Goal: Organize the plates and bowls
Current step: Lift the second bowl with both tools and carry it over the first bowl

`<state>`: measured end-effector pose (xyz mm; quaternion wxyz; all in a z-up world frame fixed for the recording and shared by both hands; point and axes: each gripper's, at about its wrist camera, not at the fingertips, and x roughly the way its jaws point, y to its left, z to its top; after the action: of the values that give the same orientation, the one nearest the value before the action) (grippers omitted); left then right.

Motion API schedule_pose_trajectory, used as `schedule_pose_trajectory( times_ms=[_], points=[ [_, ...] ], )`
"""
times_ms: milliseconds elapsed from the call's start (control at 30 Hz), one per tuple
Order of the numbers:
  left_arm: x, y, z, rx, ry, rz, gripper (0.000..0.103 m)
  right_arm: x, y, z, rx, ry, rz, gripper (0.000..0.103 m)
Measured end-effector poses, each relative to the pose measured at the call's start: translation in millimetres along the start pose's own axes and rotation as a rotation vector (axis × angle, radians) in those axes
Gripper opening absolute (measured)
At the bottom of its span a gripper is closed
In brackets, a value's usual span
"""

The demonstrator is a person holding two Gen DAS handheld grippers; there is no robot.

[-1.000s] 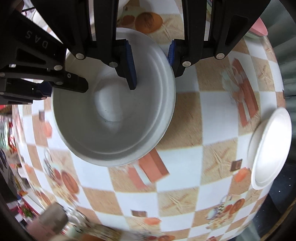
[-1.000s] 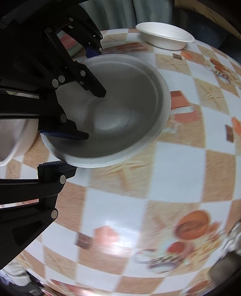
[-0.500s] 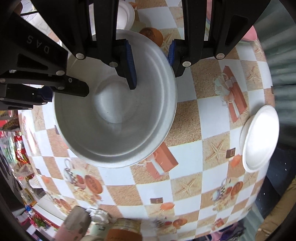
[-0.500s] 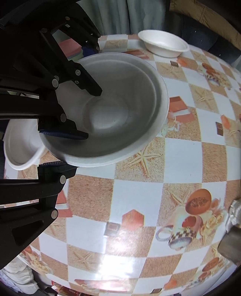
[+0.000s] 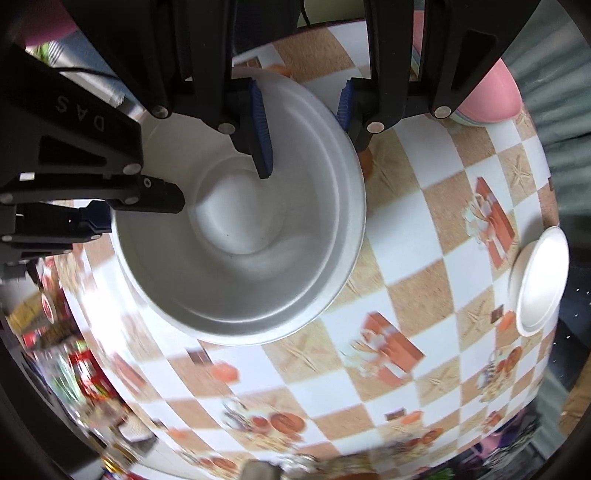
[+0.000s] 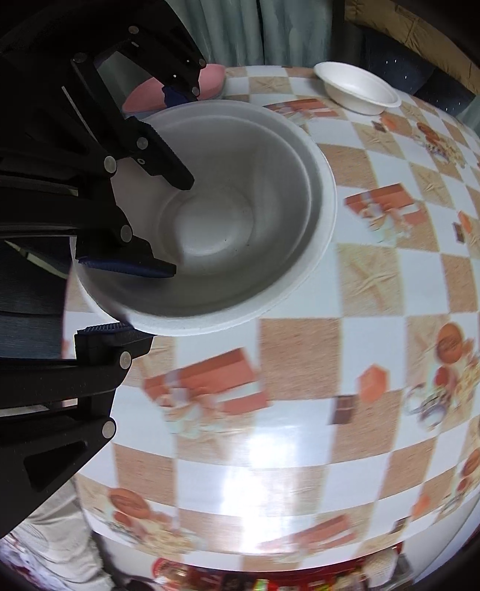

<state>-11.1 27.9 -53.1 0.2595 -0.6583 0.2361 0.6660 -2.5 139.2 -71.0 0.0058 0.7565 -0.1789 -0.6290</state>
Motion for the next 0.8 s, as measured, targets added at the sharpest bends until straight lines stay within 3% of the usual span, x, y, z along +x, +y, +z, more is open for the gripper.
schedule_pose_trajectory(
  times_ms=[600,700,733,767,800],
  points=[
    [9.8,-10.3,-20.7,0.086,0.038,-0.028,0.047,11.4,9.5,-38.4,0.005,0.010,-0.031,0.024],
    [9.6,-10.4,-23.4,0.080,0.037,-0.017,0.062,11.0,12.6,-39.9,-0.014,0.003,-0.058,0.025],
    [7.8,-7.9,-24.8,0.076,0.032,-0.015,0.066,10.7,12.9,-40.5,-0.017,0.003,-0.066,0.028],
    [5.5,-4.9,-26.5,0.072,0.027,-0.016,0.070,10.7,12.6,-41.0,-0.016,0.004,-0.077,0.051],
    [4.1,-2.5,-28.5,0.073,0.026,-0.016,0.072,8.3,11.6,-42.2,-0.008,-0.008,-0.090,0.068]
  ],
)
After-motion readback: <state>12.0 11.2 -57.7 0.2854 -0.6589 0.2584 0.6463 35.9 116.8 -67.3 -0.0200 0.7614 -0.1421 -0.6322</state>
